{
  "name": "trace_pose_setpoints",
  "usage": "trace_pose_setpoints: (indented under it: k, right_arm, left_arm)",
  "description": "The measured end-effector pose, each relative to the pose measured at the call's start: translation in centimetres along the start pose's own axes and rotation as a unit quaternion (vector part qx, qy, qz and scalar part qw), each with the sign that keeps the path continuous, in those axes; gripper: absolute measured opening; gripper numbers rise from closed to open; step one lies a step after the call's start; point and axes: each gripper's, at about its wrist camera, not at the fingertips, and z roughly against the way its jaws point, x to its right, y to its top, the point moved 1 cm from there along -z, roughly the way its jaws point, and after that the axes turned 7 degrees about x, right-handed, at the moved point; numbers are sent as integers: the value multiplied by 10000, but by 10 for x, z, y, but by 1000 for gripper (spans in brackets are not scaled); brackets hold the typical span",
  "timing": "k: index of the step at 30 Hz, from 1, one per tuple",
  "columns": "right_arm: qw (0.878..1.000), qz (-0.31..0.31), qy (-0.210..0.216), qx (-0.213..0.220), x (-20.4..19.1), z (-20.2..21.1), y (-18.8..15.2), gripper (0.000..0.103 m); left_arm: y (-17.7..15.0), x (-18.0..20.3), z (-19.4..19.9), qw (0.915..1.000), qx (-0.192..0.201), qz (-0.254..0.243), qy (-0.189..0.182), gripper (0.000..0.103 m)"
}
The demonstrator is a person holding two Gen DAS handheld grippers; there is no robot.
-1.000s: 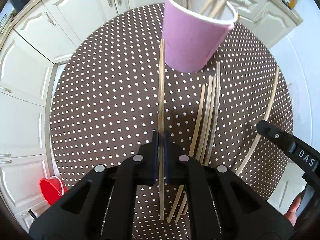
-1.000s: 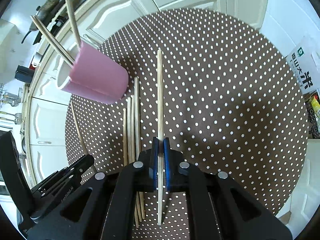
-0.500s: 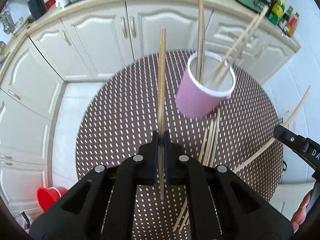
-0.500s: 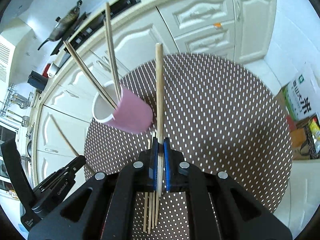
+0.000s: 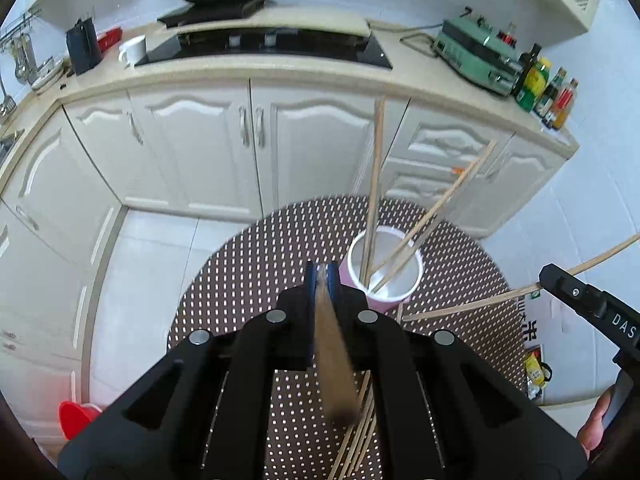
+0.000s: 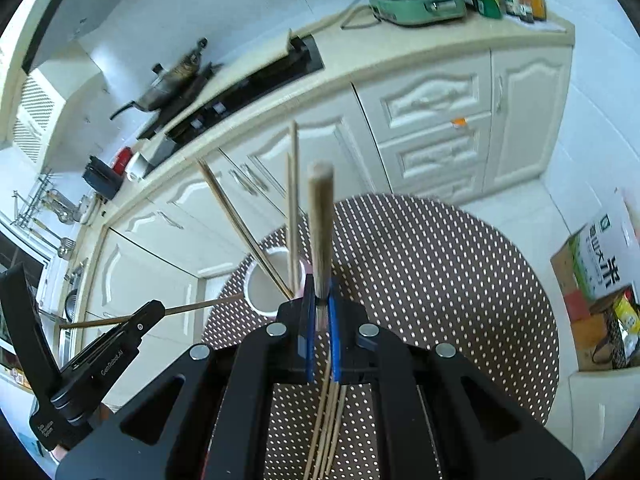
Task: Organize utensils
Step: 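Lift the held sticks upright above the pink cup with both grippers, then lower the sticks into the pink cup with both grippers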
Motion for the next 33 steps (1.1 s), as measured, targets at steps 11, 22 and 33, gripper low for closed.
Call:
trace_pose_setpoints:
  k: [11,22,33]
  right_arm:
    - [9975,296,293,564,-22,34,36,5]
    - [9954,512,413,701,-35,32,58,5]
    - [9974,574,348,275,-34,-3,46,5]
  left_arm:
    - [39,3,38,9988,392,-149,-252,6]
    - [69,16,62,9962,707,-252,-438,6]
    - [66,31,24,9979,388,-259,-448,6]
